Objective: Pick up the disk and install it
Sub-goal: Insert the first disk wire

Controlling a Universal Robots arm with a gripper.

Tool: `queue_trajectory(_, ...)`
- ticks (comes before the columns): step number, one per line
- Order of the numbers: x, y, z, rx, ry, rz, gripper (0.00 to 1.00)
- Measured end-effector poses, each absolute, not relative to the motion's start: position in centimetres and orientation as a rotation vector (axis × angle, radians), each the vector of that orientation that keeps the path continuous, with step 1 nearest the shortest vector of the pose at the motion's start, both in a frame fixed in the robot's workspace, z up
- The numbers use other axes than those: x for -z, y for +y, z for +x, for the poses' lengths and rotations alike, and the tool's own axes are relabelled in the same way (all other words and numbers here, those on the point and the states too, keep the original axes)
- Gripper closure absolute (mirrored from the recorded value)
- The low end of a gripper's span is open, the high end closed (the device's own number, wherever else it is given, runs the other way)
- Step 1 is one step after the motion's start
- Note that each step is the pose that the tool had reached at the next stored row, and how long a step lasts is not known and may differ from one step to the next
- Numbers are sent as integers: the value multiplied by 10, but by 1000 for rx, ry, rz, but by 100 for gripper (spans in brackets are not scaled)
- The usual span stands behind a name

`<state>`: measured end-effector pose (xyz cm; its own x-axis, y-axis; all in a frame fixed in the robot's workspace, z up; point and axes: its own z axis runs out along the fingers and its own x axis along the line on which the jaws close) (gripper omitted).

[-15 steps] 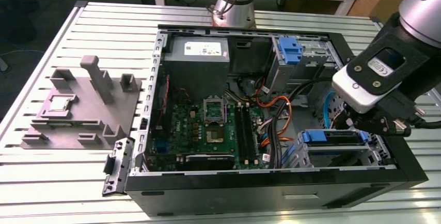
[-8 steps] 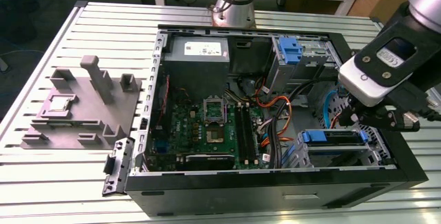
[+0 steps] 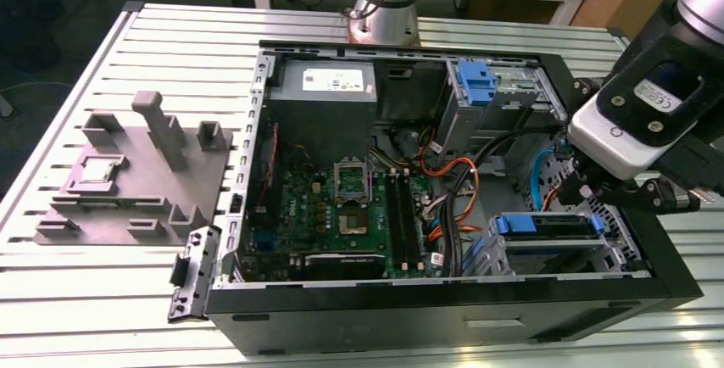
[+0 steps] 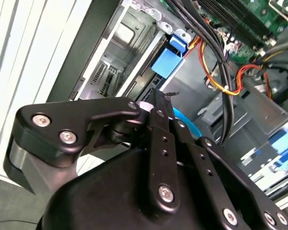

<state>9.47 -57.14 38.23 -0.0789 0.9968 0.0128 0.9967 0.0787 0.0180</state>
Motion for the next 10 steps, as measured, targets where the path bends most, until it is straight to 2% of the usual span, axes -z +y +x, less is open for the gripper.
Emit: queue_trajectory(10, -381, -564, 121, -34, 2307, 2128, 90)
